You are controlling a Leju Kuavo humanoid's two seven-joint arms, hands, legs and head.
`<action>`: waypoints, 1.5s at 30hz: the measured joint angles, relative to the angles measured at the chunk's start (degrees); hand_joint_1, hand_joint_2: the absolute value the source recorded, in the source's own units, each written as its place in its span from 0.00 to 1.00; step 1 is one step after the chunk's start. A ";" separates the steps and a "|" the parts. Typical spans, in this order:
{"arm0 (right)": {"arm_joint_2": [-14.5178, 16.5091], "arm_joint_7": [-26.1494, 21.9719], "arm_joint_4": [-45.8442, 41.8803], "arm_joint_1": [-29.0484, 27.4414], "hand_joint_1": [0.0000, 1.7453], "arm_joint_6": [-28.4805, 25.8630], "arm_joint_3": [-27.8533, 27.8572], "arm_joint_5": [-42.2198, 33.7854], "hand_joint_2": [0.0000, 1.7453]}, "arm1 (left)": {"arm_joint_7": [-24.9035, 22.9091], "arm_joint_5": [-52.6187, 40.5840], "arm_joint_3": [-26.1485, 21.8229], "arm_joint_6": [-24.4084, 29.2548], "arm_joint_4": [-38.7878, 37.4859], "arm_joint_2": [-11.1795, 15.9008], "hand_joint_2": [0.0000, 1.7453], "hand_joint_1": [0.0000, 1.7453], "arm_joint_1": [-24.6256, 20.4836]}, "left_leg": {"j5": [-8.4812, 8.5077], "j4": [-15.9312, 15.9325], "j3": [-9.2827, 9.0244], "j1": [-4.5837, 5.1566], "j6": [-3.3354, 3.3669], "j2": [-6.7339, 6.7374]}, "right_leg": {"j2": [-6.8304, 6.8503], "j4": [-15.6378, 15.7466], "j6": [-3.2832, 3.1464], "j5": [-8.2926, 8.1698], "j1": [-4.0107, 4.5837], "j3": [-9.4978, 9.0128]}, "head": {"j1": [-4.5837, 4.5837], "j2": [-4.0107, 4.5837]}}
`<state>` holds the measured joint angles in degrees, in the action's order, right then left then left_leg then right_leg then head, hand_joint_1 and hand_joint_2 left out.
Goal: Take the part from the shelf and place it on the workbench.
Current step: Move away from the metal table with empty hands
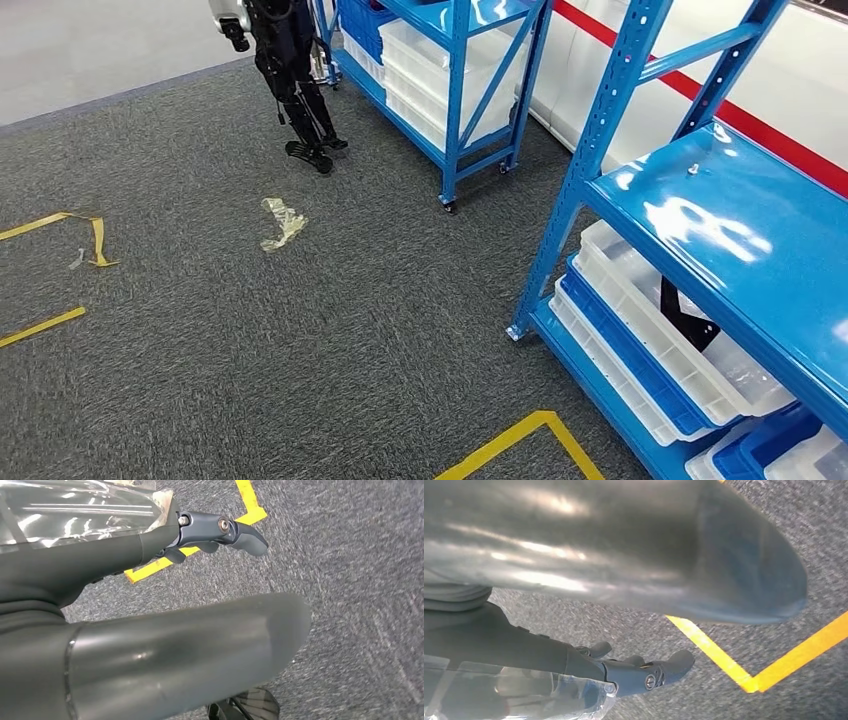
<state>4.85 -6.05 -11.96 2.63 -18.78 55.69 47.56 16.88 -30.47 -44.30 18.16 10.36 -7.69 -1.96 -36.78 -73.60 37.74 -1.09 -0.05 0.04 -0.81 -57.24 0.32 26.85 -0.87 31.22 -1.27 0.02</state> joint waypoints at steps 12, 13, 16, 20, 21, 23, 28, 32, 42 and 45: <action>0.28 0.75 -0.26 0.11 0.00 0.71 0.00 1.14 0.00 | 0.07 0.49 -0.07 -0.07 0.32 -0.67 0.00 0.00 -0.03 | 9.37 15.08 -5.58 0.15 2.72 -0.46 | -2.07 -4.19 1.84 2.49 0.38 2.36 | -0.08 0.00; 0.35 0.69 -0.27 0.19 0.00 0.85 -0.01 1.14 0.00 | 0.19 0.57 -0.08 -0.14 0.38 -0.68 0.00 0.00 0.01 | 9.38 15.12 -5.56 0.20 2.93 0.03 | -0.97 -7.61 1.67 4.12 0.35 4.04 | -0.19 0.00; 0.42 0.44 -0.28 0.24 0.00 1.13 -0.01 1.09 0.00 | 0.40 0.63 -0.11 -0.39 0.48 -0.69 0.00 0.00 0.16 | 9.29 15.10 -5.44 0.35 3.10 1.62 | 0.10 -17.20 1.84 7.66 0.21 8.84 | -0.33 0.00; 0.49 0.35 -0.34 0.18 0.00 1.26 0.00 0.95 0.00 | 0.54 0.63 -0.11 -0.61 0.55 -0.76 0.00 0.00 0.18 | 9.04 15.08 -5.78 0.49 2.70 3.32 | 2.58 -5.39 3.15 2.95 0.22 2.63 | -0.38 0.00; 0.52 0.25 -0.39 0.29 0.00 1.25 0.00 0.90 0.00 | 0.54 0.63 -0.11 -0.65 0.56 -0.78 0.00 0.00 0.20 | 8.85 15.07 -5.98 0.62 2.39 3.68 | 3.48 -2.30 2.98 1.87 0.38 1.03 | -0.35 0.00; 0.61 -0.03 -0.48 0.46 0.00 1.25 0.00 0.81 0.00 | 0.52 0.63 -0.11 -0.75 0.59 -0.74 0.00 0.00 0.21 | 8.51 15.17 -6.49 0.78 1.65 4.45 | 3.98 -0.57 2.18 1.15 0.77 0.29 | -0.22 0.00; 0.83 -0.33 -0.57 0.38 0.00 1.25 0.00 0.79 0.00 | 0.42 0.63 -0.11 -1.05 0.64 -0.51 0.00 0.00 0.15 | 4.48 9.78 -4.76 0.26 0.02 1.43 | 1.52 0.13 0.15 0.37 -0.15 -0.50 | 0.13 0.00; 0.91 -0.37 -0.59 0.30 0.00 1.25 0.00 0.79 0.00 | 0.34 0.63 -0.13 -1.07 0.63 -0.43 0.00 0.00 0.46 | 1.04 -0.66 0.88 0.25 -0.17 -0.13 | -0.62 0.05 -0.12 0.36 0.12 -0.50 | 0.27 0.00; 0.95 -0.63 -0.58 0.25 0.00 1.47 0.00 0.96 0.00 | 0.28 0.67 -0.13 -1.38 0.63 0.07 0.00 0.00 0.51 | 9.45 15.54 -5.81 0.05 2.29 -0.87 | -2.87 -2.44 1.80 2.02 0.42 1.21 | 0.12 0.00; 0.91 -0.63 -0.57 0.48 0.00 1.63 0.00 0.83 0.00 | 0.33 0.64 -0.13 -1.51 0.63 0.16 0.00 0.00 0.63 | 9.48 15.73 -5.82 0.17 2.84 0.83 | -0.21 -13.45 1.49 7.00 0.33 6.70 | -0.20 0.00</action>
<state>5.76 -6.69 -12.52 3.11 -17.14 55.69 48.39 17.22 -29.83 -44.44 16.65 10.99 -7.53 -1.34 -27.30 -57.87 31.93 -0.92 2.80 0.87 -1.01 -70.69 1.81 33.85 -0.55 37.92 -1.48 0.02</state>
